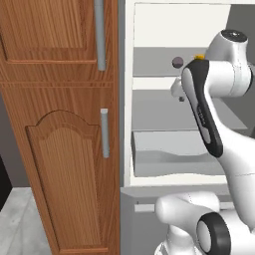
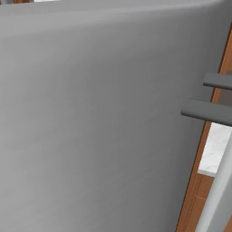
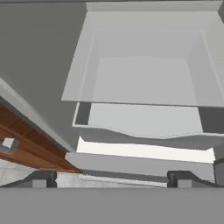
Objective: Take the cheese, chicken drumstick, and eggplant from the fridge and place them on the plate on the dining counter to create an appetizer plate.
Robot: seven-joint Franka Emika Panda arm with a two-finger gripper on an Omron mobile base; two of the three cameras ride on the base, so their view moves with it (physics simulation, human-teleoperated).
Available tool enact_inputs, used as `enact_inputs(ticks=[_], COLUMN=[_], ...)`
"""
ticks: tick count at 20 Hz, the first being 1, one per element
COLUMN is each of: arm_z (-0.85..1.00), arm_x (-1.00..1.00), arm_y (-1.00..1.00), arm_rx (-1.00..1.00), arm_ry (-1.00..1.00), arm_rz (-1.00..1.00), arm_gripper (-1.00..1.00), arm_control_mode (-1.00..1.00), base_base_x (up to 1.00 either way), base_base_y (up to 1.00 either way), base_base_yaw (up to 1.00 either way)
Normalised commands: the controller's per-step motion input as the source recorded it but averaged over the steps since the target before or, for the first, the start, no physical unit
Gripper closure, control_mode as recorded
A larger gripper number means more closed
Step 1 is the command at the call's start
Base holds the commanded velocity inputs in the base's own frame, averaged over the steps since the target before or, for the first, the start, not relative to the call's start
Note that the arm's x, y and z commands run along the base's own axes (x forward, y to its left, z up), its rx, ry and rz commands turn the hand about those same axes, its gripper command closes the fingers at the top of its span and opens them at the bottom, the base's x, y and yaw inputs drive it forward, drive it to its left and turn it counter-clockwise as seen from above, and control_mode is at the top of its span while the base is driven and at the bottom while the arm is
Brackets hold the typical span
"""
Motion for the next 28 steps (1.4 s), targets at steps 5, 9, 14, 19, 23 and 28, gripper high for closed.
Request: enact_inputs(ticks=[5,9,14,19,23,28], arm_z=[0.0,0.02,0.3,0.33,0.14,0.0], arm_x=[0.53,0.46,0.48,0.43,0.47,0.5], arm_y=[0.0,0.0,0.0,-0.08,-0.09,-0.18], arm_rx=[0.0,0.0,0.0,0.0,0.0,0.0], arm_ry=[-0.12,-0.19,-0.11,0.0,0.0,0.0], arm_rz=[-0.1,-0.08,-0.06,-0.03,-0.03,-0.01], arm_gripper=[-1.0,-1.0,-1.0,-1.0,-1.0,-1.0], arm_control_mode=[-1.0,-1.0,-1.0,-1.0,-1.0,-1.0], base_base_x=[0.0,0.0,0.0,0.0,0.0,0.0], base_base_y=[0.0,0.0,0.0,0.0,0.0,0.0], base_base_yaw=[0.0,0.0,0.0,0.0,0.0,0.0])
